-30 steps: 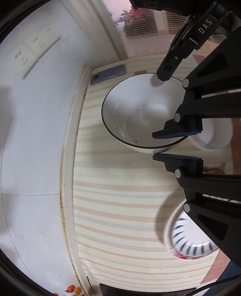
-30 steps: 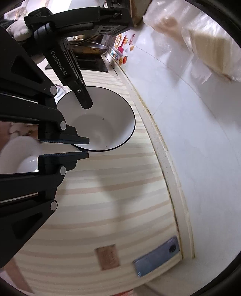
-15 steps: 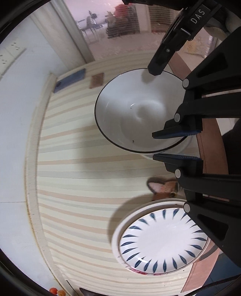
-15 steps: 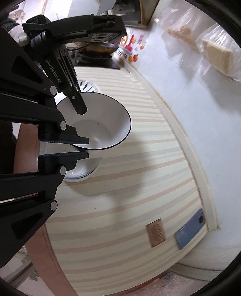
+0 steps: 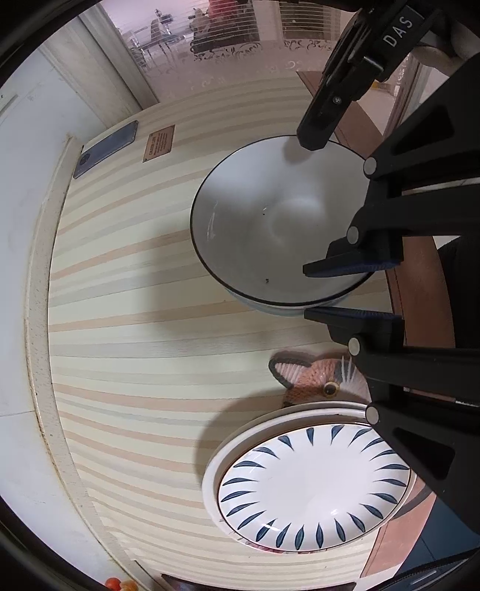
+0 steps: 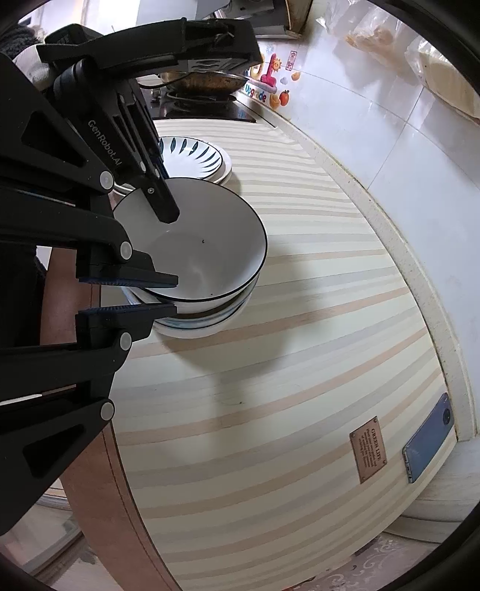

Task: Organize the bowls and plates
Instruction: 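Carry the black-rimmed bowl onto the nested bowls and open both grippers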

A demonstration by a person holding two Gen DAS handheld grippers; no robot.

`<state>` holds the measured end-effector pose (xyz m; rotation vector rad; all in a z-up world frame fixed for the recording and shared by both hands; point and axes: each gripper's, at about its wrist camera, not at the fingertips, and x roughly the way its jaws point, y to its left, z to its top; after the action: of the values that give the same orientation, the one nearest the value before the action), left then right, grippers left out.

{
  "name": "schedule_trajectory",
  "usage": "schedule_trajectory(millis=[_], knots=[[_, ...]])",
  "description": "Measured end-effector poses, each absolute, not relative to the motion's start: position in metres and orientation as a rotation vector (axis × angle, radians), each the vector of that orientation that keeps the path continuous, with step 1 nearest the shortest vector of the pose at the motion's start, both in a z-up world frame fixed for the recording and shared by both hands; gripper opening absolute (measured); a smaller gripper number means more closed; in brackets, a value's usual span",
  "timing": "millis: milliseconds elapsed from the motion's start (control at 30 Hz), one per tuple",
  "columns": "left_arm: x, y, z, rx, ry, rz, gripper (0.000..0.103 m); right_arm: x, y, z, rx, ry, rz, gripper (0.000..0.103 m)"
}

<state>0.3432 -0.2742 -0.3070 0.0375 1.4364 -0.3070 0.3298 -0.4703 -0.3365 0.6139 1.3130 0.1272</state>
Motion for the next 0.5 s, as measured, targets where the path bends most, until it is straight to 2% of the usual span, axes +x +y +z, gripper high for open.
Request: schedule_trajectory(millis=[500], knots=[[0.343,-0.288,-0.312,0.136,1.417,-0.276,0.014,0.334,-0.467,-0.343,0.589,1.343,0.116,0.010]])
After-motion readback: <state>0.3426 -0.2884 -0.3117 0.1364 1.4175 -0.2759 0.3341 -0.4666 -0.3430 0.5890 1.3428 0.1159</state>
